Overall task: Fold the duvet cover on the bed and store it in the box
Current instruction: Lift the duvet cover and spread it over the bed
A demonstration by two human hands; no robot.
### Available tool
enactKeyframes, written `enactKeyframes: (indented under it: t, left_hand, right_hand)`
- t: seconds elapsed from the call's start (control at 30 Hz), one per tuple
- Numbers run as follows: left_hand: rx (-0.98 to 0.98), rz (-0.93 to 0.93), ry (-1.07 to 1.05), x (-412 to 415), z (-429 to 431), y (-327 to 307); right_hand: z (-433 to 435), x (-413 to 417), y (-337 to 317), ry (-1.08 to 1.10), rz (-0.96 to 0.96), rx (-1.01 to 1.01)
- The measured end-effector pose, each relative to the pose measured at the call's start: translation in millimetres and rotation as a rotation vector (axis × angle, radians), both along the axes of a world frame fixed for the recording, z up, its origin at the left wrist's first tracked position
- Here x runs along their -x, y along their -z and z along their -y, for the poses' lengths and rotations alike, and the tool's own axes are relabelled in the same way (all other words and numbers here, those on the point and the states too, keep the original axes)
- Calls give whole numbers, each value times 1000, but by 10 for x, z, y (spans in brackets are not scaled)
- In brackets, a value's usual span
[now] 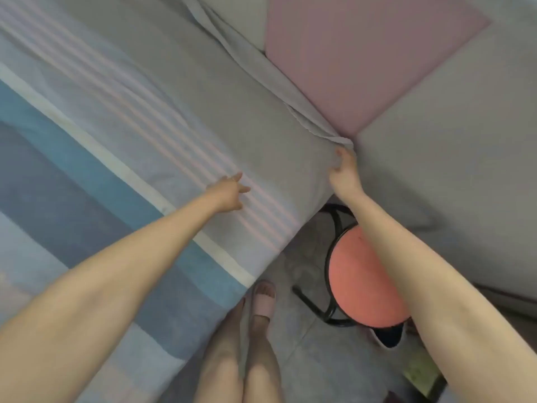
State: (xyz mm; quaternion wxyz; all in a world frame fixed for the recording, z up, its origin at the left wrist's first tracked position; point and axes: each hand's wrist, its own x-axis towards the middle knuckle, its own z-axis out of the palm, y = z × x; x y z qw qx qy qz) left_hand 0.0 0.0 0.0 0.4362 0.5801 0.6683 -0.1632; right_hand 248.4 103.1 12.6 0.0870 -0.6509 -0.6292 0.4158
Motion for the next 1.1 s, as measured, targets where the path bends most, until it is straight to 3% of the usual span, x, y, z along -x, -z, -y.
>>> enactKeyframes:
  t: [0.13, 0.23, 0.37, 0.5, 0.7, 0.77, 0.97, 1.03, 1.1]
  left_hand:
    - [99, -151, 188, -116, -63, 588]
    - [70, -153, 221, -108, -92, 753]
    - [119, -156, 279, -70, -139, 786]
    - [149, -163, 298, -63, -153, 804]
    - [119, -108, 238, -96, -168, 686]
    - [103, 34, 30, -98, -145, 497]
    - [-42, 919, -1306, -336, 245, -424]
    - [-83, 1095, -1516, -308, 449, -736]
    - [-166, 1121, -1660, -211, 687, -1062]
  right_hand:
    - [-507, -152, 471, -161, 151, -201]
    - [-777, -244, 748, -217, 280, -234]
    - [-781, -141, 889, -111, 481, -266]
    - [-580, -113, 828, 39, 484, -404]
    - [-195, -30, 491, -41, 352, -674]
    - [61, 91, 283, -96, 244, -696]
    - [995, 581, -407, -375, 14, -674]
    - [1290, 758, -697, -426, -53, -687]
    - [1618, 930, -1014, -488, -116, -675]
